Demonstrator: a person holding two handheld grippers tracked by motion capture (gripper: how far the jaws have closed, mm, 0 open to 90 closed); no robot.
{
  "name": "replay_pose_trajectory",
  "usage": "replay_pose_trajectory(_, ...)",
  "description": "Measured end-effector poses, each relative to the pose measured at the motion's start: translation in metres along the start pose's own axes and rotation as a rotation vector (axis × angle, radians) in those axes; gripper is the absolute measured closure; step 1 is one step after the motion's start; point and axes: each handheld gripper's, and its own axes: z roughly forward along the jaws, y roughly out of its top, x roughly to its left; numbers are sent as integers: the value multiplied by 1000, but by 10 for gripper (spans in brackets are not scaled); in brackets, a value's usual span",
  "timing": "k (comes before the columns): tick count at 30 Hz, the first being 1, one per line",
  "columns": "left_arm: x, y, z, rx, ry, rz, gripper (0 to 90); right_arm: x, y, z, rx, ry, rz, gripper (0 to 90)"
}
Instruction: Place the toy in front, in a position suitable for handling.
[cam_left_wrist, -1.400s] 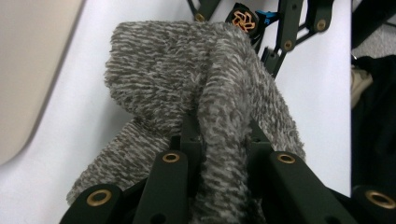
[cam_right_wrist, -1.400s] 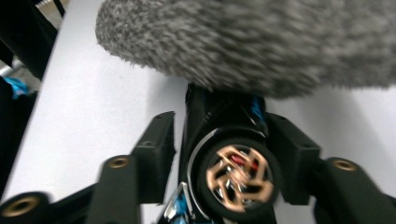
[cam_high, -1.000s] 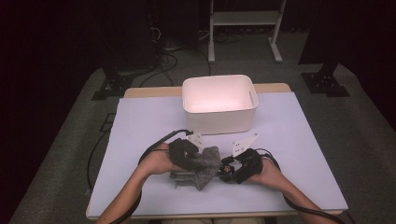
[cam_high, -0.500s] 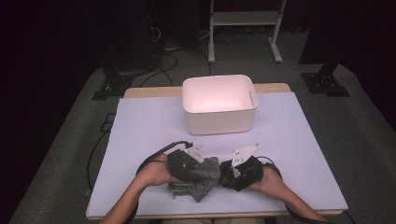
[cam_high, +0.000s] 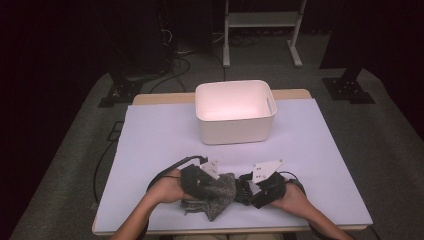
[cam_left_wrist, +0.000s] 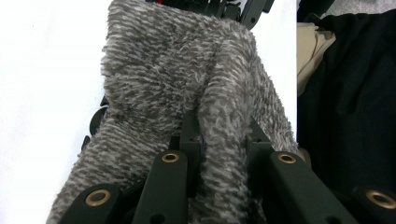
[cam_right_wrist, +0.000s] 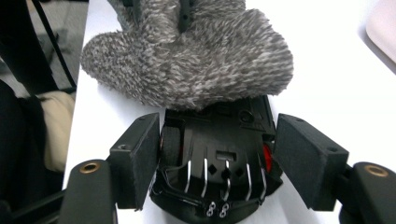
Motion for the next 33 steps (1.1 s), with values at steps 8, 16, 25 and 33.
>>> replay_pose_trajectory(8,3,4,-3,-6,6,5,753,-9,-8,4,31,51,87,217)
replay_pose_trajectory(16,11,5,-12,-51,14,-18,752,-17,-6,24,74,148,128,222)
replay_pose_trajectory(25,13,9,-13,-53,16,-20,752,-16,-1,24,124,155,-32,237)
replay_pose_trajectory(33,21,10,-6,-19,21,-33,752,-22,-3,22,123,187,-48,229)
